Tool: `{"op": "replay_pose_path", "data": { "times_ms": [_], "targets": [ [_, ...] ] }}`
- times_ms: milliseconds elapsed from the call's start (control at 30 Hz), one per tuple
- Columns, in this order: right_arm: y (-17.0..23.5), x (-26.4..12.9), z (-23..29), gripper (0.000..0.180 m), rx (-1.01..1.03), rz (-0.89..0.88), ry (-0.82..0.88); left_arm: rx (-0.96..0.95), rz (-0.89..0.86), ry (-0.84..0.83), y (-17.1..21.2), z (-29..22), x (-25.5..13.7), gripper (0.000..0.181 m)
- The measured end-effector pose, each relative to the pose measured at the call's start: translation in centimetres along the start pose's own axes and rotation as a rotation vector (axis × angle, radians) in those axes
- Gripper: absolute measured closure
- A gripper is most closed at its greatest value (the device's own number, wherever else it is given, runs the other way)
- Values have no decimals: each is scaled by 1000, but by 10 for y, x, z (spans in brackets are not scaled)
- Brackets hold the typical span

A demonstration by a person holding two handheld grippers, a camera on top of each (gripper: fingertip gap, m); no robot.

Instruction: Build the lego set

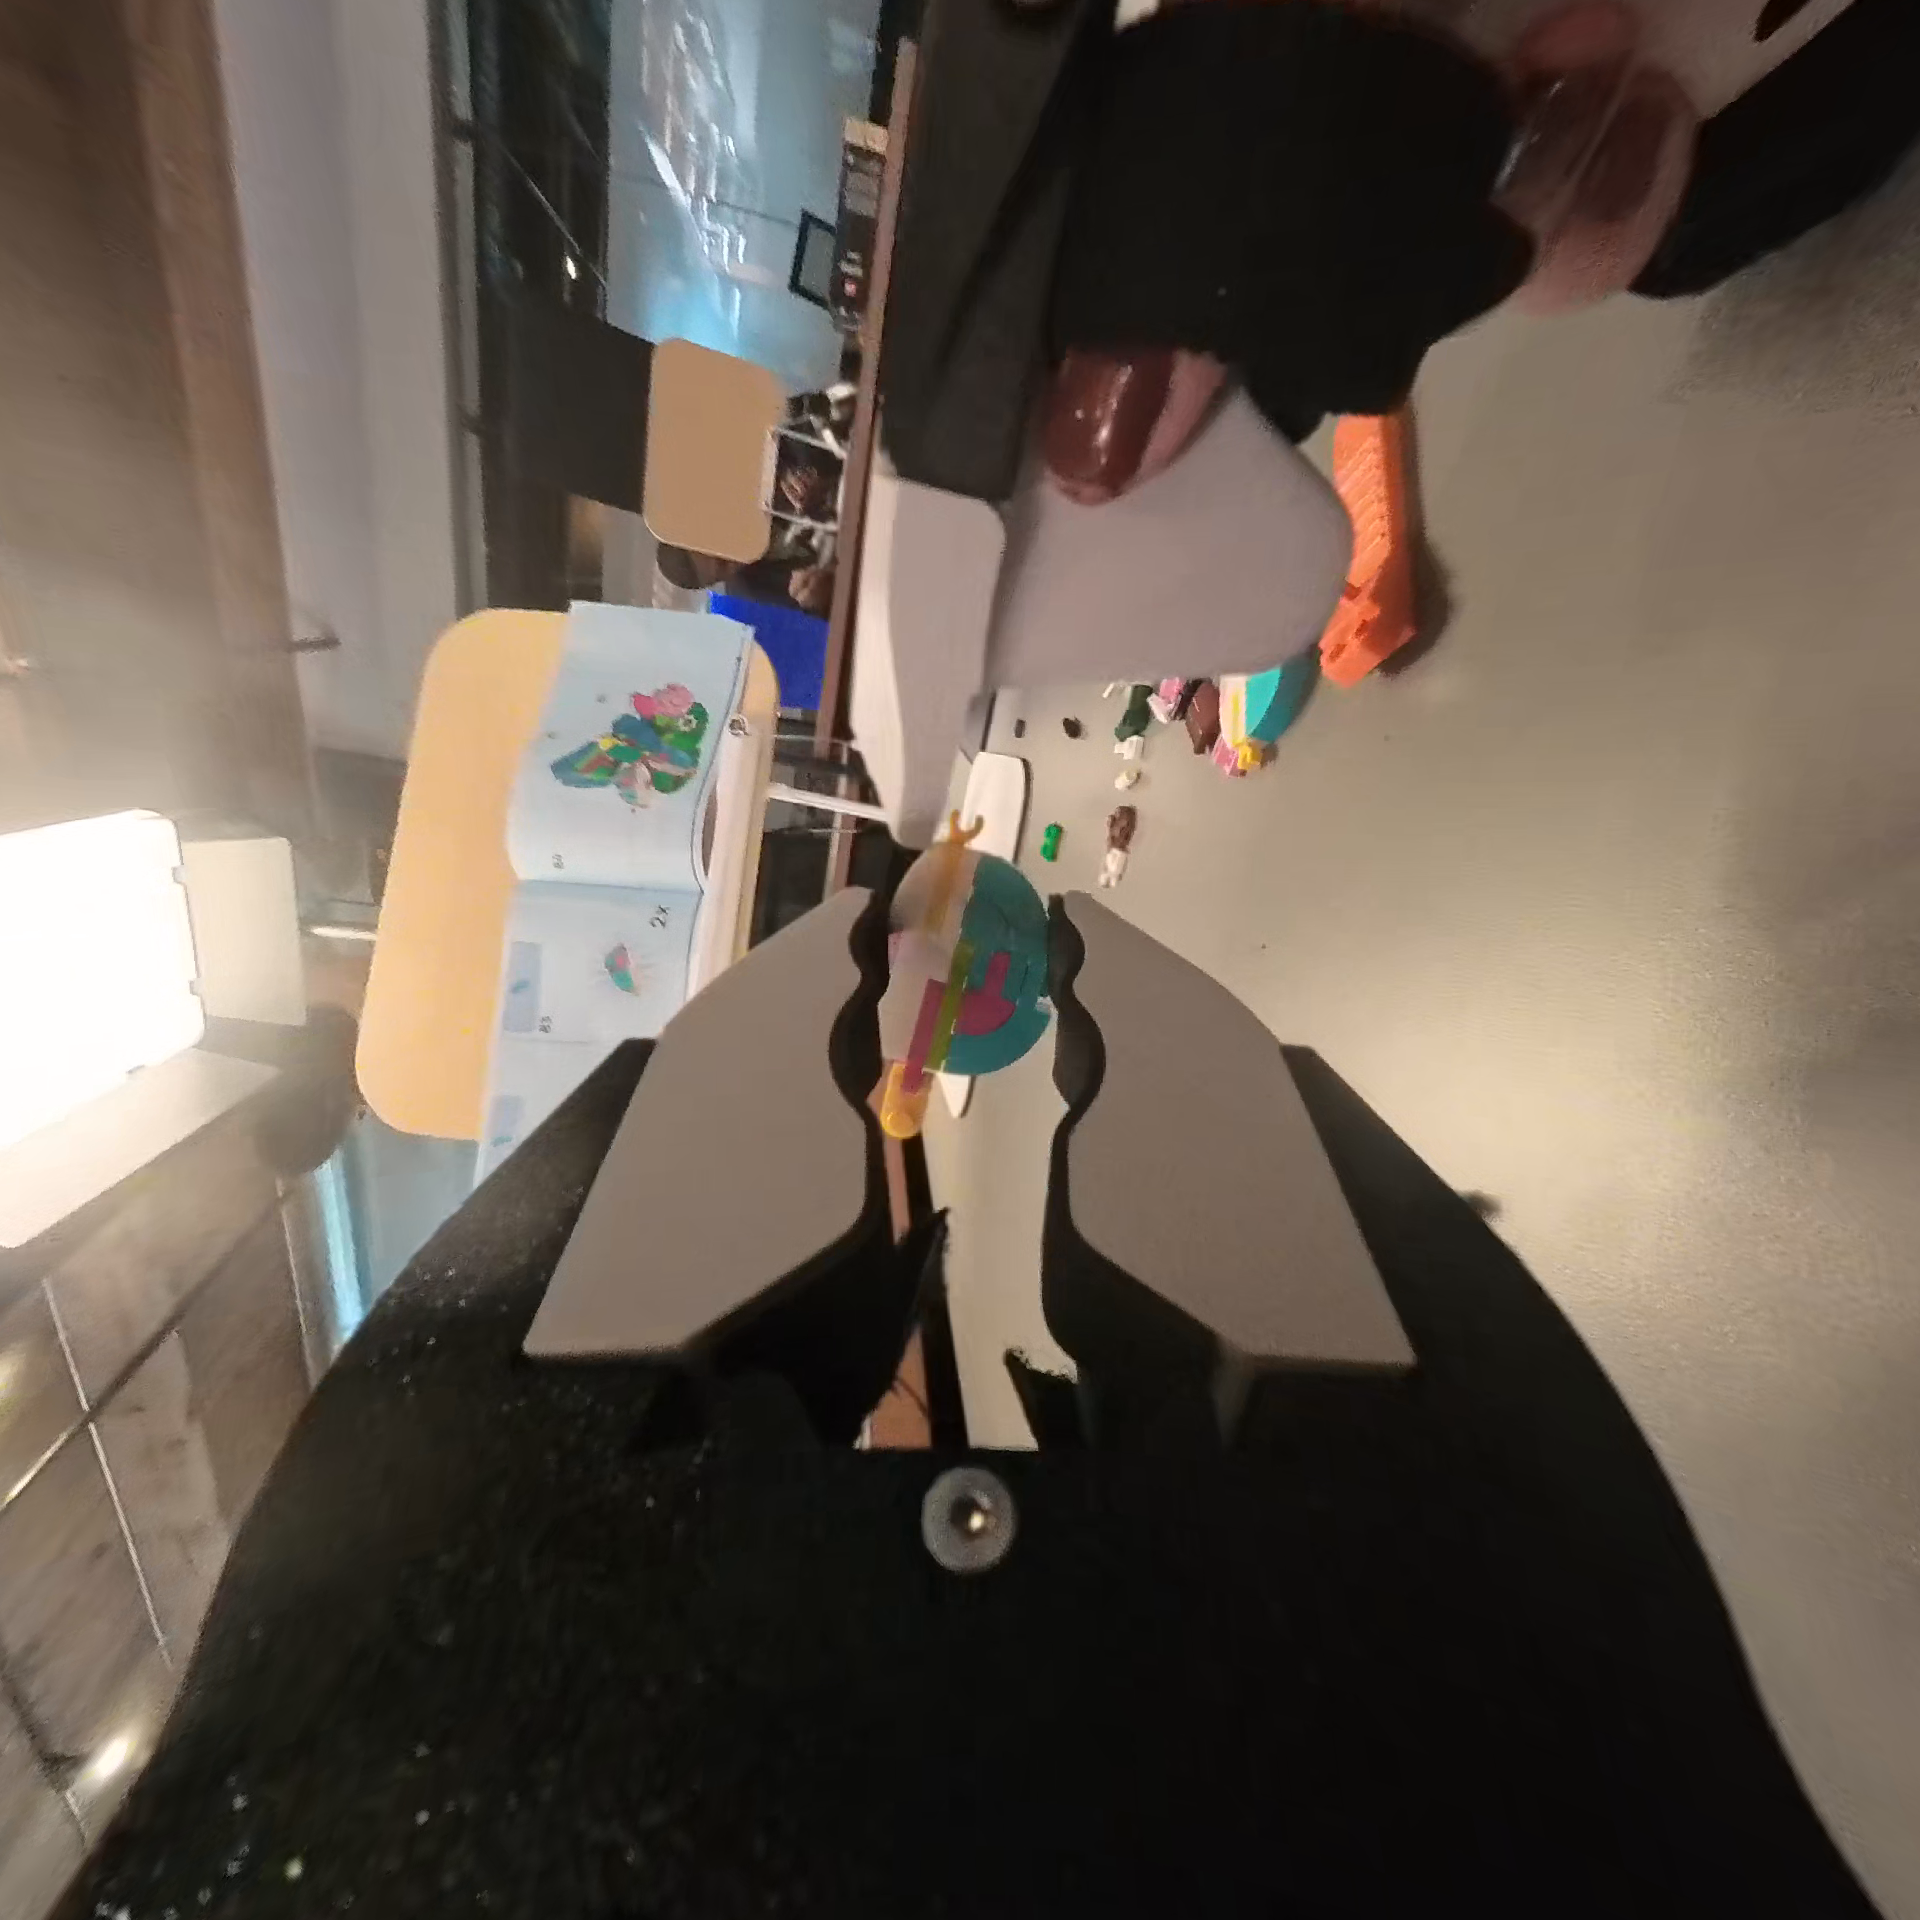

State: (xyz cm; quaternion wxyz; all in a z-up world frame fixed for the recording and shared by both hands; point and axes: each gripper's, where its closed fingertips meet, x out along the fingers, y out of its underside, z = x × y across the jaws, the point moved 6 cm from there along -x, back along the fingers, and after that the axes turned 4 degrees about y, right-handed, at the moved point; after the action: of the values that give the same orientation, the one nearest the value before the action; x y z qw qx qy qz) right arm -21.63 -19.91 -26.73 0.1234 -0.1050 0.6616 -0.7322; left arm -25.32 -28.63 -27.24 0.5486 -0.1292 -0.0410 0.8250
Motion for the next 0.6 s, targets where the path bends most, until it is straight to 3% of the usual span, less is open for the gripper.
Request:
{"op": "replay_pose_path", "data": {
  "times_ms": [300, 500, 600],
  "targets": [
    [7, 4, 8, 159, -31, 61, -66, 60, -86, 19, -8, 2, -5, 152],
    [5, 3, 11, 173, -35, 54, -101, 50, -119, 10, -8, 4, -6, 151],
    [3, 1, 8, 173, -44, 34, -65, -121, -123, 20, -5, 7, -6, 130]
  ]
}}
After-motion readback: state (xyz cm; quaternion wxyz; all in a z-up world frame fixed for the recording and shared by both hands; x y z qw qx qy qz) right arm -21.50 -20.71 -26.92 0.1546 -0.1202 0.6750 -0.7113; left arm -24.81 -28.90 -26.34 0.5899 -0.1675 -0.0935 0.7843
